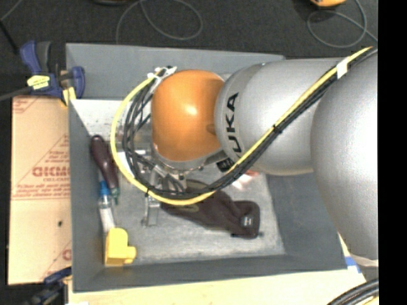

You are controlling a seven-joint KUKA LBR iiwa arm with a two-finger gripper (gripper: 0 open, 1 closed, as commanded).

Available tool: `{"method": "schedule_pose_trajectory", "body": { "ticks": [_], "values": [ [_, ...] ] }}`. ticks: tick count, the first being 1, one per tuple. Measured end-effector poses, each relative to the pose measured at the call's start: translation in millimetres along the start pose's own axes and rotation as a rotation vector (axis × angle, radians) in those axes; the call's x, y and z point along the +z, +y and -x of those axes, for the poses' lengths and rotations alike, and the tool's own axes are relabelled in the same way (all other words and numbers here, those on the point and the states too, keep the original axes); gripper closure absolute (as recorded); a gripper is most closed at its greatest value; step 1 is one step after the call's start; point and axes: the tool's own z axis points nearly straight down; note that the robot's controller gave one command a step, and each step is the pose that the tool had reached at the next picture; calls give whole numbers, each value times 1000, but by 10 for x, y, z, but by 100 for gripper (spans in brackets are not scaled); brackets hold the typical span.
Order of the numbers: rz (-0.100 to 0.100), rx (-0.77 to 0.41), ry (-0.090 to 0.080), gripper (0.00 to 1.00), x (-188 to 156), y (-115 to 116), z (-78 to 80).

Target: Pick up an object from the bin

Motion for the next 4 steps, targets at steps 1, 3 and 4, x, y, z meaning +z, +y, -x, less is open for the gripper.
{"method": "schedule_pose_trajectory", "body": {
  "ticks": [1,3,4],
  "values": [
    [2,4,-8,0,-49,-9,19],
    [3,-10,-11,0,937,-745,263],
    [1,-79,-10,0,1129,-906,213]
  ]
}}
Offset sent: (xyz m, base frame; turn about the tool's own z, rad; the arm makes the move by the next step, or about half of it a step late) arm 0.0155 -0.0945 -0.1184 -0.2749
